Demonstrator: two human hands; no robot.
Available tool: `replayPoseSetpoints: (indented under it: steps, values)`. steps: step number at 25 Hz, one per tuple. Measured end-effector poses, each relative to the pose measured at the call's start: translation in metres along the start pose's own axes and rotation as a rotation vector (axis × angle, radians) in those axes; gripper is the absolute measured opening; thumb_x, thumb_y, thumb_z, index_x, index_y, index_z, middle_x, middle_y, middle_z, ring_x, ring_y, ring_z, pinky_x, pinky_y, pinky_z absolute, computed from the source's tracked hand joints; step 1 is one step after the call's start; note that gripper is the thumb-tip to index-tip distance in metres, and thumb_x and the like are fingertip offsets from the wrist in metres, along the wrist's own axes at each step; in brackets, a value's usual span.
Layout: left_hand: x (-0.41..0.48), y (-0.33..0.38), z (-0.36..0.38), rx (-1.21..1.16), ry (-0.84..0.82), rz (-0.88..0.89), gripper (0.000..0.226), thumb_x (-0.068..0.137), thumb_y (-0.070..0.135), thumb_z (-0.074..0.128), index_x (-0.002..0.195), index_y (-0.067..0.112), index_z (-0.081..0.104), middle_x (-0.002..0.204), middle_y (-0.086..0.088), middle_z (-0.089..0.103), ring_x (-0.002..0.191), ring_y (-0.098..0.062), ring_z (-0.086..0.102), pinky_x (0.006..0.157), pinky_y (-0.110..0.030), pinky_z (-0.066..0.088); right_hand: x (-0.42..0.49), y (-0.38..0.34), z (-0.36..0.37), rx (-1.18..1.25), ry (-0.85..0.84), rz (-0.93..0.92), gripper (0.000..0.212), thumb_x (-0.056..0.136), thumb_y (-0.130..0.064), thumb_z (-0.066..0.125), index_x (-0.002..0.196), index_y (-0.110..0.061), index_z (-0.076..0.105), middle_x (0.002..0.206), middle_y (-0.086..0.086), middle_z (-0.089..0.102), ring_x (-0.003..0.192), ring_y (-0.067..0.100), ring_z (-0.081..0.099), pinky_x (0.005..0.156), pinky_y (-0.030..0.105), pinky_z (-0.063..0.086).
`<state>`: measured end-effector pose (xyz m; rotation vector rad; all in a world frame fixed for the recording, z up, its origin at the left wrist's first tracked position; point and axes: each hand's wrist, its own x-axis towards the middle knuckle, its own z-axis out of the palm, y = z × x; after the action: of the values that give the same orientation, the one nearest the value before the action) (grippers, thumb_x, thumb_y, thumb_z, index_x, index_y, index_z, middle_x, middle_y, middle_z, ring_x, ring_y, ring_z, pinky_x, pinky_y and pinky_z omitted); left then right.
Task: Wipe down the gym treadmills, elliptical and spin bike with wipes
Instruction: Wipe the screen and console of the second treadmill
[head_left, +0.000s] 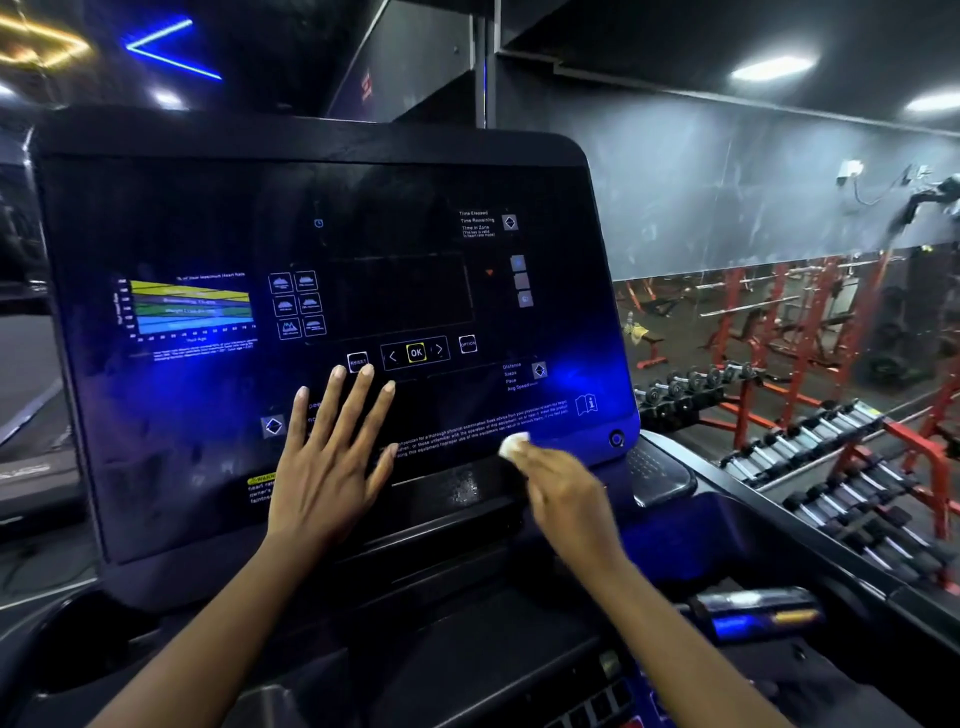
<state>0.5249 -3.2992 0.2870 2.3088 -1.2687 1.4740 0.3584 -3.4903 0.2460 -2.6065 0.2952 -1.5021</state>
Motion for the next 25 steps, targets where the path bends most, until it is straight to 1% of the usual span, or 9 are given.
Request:
replayPoseSetpoints:
  steps: [4,6,8,11,13,16,20,23,25]
  values:
    - [0.001,-0.001,0.000,-0.003,-0.003,0.001,0.062,0.093,0.043,0.028,0.147,0.013,0.028,0.155,-0.010,0.023,0.144,-0.029,0.016,0.116,-0.049,0.008,0.008,0.071,-0.024,-0.149,0.065,0.400,0.041,0.082,0.010,0.044,0.115,-0.004,0.064,0.118,0.012,0.064,0.110,0.027,0.061,0.098,0.030,0.041]
    - [0.000,-0.001,0.001,-0.004,0.000,0.005,0.062,0.093,0.043,0.028,0.147,0.013,0.028,0.155,-0.011,0.023,0.144,-0.030,0.016,0.116,-0.049,0.007,0.006,0.072,-0.020,-0.189,-0.010,0.490,0.042,0.080,0.015,0.049,0.117,-0.001,0.063,0.118,0.017,0.063,0.108,0.033,0.061,0.093,0.038,0.046]
    - [0.000,0.000,0.001,-0.012,0.002,0.001,0.062,0.093,0.043,0.028,0.147,0.013,0.028,0.155,-0.011,0.023,0.144,-0.030,0.016,0.116,-0.049,0.007,0.003,0.051,-0.014,-0.179,-0.018,0.534,0.039,0.075,0.017,0.054,0.108,0.001,0.066,0.102,0.022,0.068,0.090,0.037,0.066,0.077,0.041,0.052]
    - [0.001,-0.001,0.001,-0.019,0.001,0.000,0.062,0.093,0.043,0.029,0.147,0.013,0.028,0.155,-0.011,0.023,0.144,-0.030,0.016,0.116,-0.050,0.008,0.003,0.012,-0.013,-0.237,-0.061,0.499,0.033,0.070,0.014,0.060,0.098,-0.002,0.068,0.067,0.021,0.066,0.061,0.038,0.064,0.052,0.036,0.047]
    - [0.001,-0.001,0.001,-0.024,0.006,0.000,0.062,0.093,0.043,0.029,0.147,0.013,0.028,0.155,-0.011,0.023,0.144,-0.030,0.016,0.116,-0.049,0.008,0.003,-0.014,-0.008,-0.290,-0.193,0.440,0.033,0.077,0.010,0.054,0.106,-0.004,0.062,0.075,0.017,0.067,0.068,0.034,0.065,0.054,0.034,0.046]
    - [0.001,0.000,0.001,-0.037,0.013,-0.001,0.062,0.094,0.043,0.029,0.147,0.012,0.029,0.155,-0.011,0.023,0.144,-0.030,0.016,0.116,-0.050,0.008,-0.011,-0.047,0.016,-0.304,-0.199,0.158,0.034,0.071,0.001,0.047,0.099,-0.003,0.065,0.085,0.012,0.070,0.062,0.021,0.068,0.044,0.024,0.048]
    - [0.000,-0.001,0.001,-0.040,0.006,0.001,0.061,0.094,0.043,0.028,0.147,0.013,0.029,0.155,-0.011,0.023,0.144,-0.030,0.016,0.117,-0.048,0.006,-0.020,-0.078,0.025,0.023,-0.231,-0.063,0.045,0.074,-0.009,0.036,0.106,-0.009,0.068,0.106,0.007,0.070,0.088,0.017,0.069,0.068,0.026,0.057]
    - [0.000,0.000,0.000,-0.038,-0.006,0.002,0.061,0.094,0.043,0.028,0.147,0.014,0.027,0.155,-0.010,0.022,0.144,-0.029,0.015,0.117,-0.048,0.006,0.004,-0.044,-0.004,0.084,0.000,0.084,0.038,0.076,0.001,0.045,0.104,-0.006,0.071,0.104,0.007,0.071,0.095,0.016,0.067,0.090,0.023,0.046]
    - [0.001,0.000,0.000,-0.033,-0.005,0.000,0.061,0.094,0.043,0.028,0.148,0.014,0.026,0.156,-0.010,0.021,0.145,-0.028,0.014,0.117,-0.049,0.007,0.017,-0.007,-0.021,-0.020,0.063,0.275,0.037,0.074,0.013,0.055,0.102,-0.004,0.071,0.099,0.012,0.071,0.091,0.022,0.068,0.087,0.023,0.044]
